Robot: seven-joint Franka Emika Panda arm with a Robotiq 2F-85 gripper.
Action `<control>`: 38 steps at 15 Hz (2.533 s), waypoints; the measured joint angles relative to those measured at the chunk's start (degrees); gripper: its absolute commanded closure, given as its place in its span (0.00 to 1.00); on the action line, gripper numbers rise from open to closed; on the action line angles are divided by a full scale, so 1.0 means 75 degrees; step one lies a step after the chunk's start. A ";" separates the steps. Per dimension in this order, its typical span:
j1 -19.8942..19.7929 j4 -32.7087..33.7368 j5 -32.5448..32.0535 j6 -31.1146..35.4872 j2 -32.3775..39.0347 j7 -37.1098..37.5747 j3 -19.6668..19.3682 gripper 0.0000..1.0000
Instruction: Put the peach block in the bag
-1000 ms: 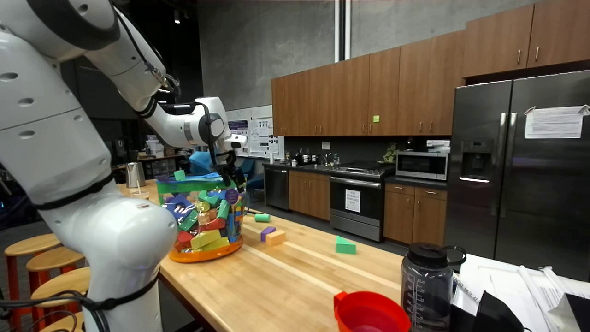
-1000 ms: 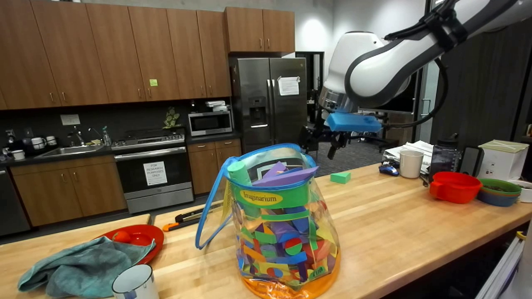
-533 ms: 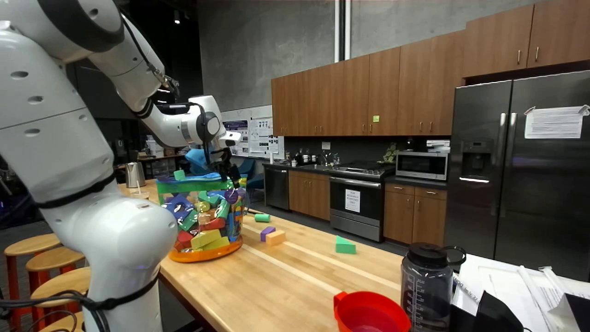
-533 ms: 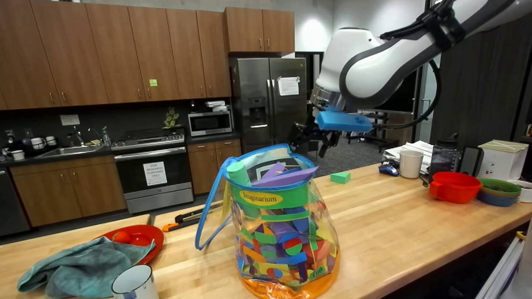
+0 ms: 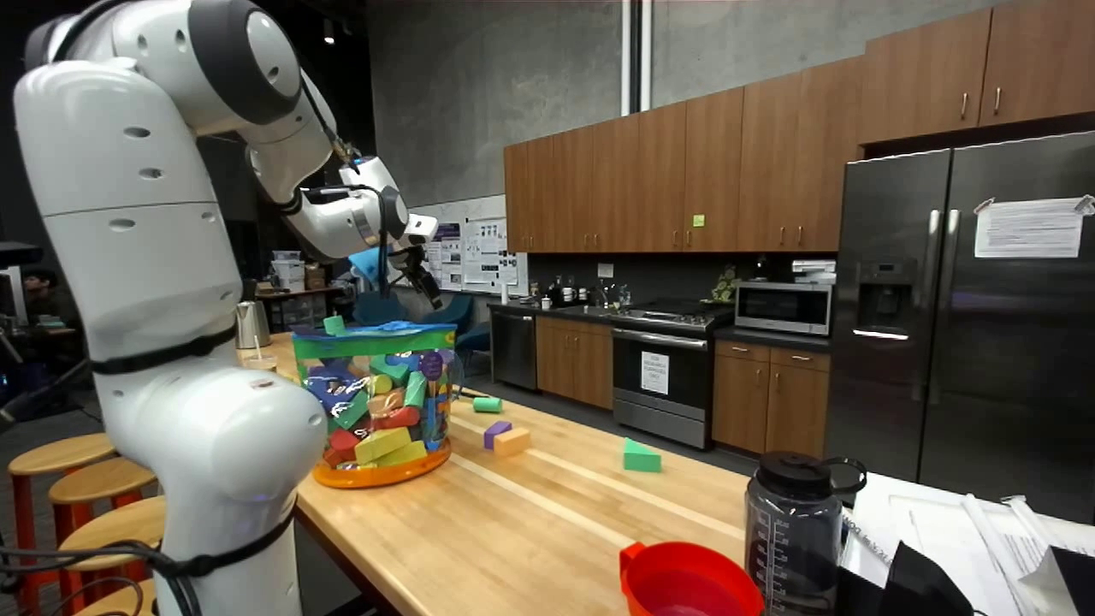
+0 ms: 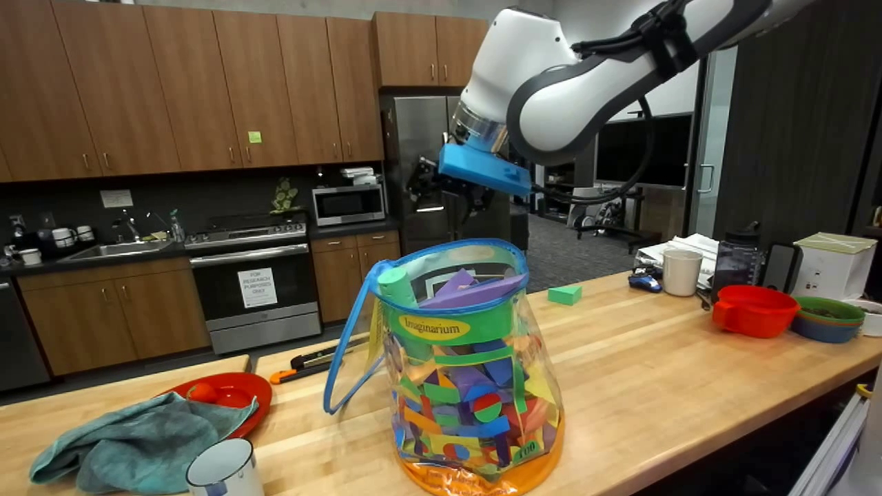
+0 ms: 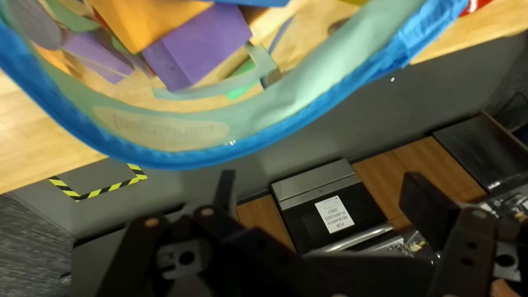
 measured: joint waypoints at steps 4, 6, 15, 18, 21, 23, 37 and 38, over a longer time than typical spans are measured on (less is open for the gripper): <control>-0.0528 0.0518 -0.1010 0.0887 0.0577 0.0969 -0.0023 0.00; -0.0807 0.0727 -0.1616 0.1139 0.0787 0.1563 -0.0101 0.00; -0.1529 0.0757 -0.3731 0.0767 0.1599 0.2461 -0.0853 0.00; -0.1531 0.0486 -0.4256 0.0466 0.1892 0.2606 -0.0969 0.00; -0.1485 0.0171 -0.4273 0.0418 0.2194 0.2606 -0.0959 0.00; -0.1451 0.0036 -0.4271 0.0401 0.2350 0.2604 -0.0944 0.00; 0.0051 -0.0288 -0.3439 -0.0878 0.2682 0.2041 -0.2260 0.00; 0.0188 -0.0307 -0.3216 -0.0785 0.2746 0.1916 -0.2363 0.00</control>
